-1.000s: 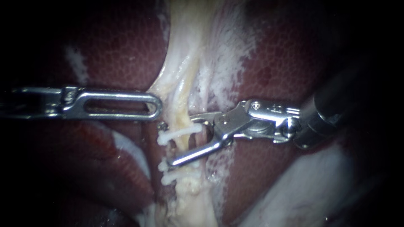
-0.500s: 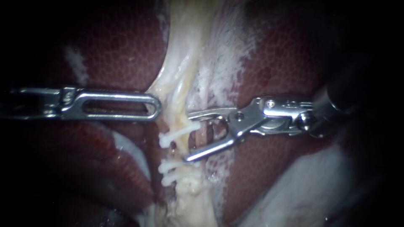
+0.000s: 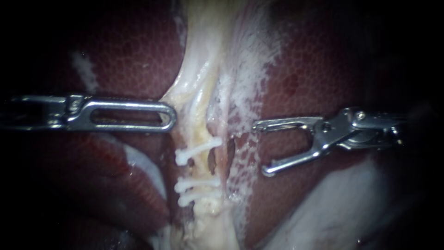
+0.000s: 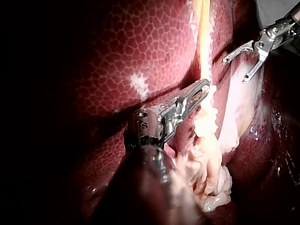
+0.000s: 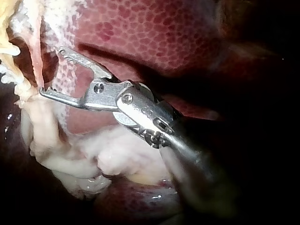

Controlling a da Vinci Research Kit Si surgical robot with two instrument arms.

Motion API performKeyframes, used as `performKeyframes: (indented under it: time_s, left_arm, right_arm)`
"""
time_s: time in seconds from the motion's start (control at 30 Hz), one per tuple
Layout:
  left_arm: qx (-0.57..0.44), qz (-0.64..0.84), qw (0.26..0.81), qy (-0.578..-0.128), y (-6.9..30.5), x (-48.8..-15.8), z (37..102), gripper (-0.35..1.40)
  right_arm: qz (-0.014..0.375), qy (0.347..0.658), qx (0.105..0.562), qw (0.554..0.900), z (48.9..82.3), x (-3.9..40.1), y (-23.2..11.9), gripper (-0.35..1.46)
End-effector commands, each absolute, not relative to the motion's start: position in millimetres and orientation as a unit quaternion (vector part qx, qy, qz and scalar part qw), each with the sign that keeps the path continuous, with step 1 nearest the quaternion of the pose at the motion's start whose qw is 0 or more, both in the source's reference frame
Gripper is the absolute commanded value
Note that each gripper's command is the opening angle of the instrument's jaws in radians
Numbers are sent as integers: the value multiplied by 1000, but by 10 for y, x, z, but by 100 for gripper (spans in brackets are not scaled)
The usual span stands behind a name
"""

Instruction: Going back third clip left tube

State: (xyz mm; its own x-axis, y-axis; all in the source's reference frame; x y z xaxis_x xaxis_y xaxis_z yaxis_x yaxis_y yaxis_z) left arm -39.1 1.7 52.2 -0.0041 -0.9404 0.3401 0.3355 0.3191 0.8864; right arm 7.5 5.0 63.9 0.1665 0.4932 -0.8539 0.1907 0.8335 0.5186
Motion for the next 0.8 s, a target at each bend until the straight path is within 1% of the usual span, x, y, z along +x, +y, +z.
performKeyframes:
  time_s: [0.03,0.2,0.27,0.8]
  left_arm:
    - [301,-500,638,-502,17,-391,523,-35]
    - [301,-500,638,-503,17,-391,523,-35]
    - [301,-500,638,-503,17,-392,524,-35]
    - [300,-500,638,-503,19,-394,530,-35]
  right_arm:
    - [106,636,270,715,635,73,52,60]
    - [104,636,271,715,613,66,56,60]
    - [104,636,272,715,610,66,55,60]
    - [104,638,268,714,612,75,48,60]
